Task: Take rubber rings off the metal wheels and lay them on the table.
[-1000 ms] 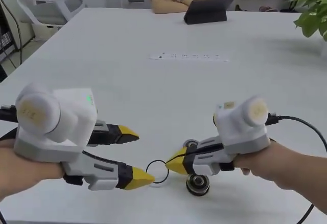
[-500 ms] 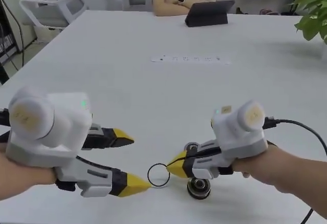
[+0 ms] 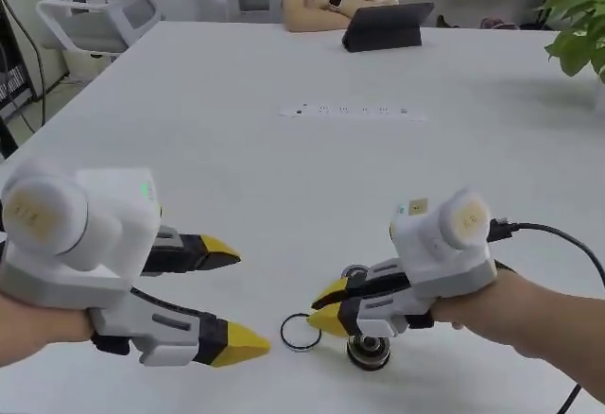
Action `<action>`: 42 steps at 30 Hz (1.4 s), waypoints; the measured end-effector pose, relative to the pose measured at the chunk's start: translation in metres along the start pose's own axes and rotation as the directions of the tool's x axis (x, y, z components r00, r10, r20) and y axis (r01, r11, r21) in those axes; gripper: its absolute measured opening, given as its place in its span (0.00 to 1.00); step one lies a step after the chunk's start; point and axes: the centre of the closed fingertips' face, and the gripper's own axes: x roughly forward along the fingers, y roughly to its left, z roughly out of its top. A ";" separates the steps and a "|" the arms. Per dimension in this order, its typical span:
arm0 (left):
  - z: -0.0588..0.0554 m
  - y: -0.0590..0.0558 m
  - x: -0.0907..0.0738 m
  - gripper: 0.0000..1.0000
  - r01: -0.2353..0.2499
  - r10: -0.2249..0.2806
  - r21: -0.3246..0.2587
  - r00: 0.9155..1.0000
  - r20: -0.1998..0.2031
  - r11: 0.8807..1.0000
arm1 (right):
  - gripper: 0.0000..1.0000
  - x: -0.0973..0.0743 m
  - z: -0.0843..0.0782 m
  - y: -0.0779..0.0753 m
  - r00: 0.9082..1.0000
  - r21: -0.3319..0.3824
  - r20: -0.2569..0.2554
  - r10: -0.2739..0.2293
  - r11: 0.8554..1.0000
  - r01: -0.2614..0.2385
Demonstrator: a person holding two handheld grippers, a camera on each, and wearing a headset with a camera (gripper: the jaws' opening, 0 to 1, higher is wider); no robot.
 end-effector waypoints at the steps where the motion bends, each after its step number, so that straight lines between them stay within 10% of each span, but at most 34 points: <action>1: 0.000 0.000 0.000 0.56 0.000 0.000 0.000 1.000 0.000 1.000 | 0.18 0.000 0.001 0.000 1.000 -0.003 0.003 -0.001 1.000 0.001; 20: 0.009 -0.005 0.016 0.57 0.034 -0.034 0.018 0.999 -0.003 0.999 | 0.40 -0.037 0.013 0.002 0.994 -0.001 0.105 -0.044 0.999 0.044; 42: 0.025 -0.016 0.053 0.55 0.109 -0.108 0.071 0.994 -0.014 0.992 | 0.48 -0.067 -0.011 0.004 0.985 -0.003 0.139 -0.101 0.995 0.102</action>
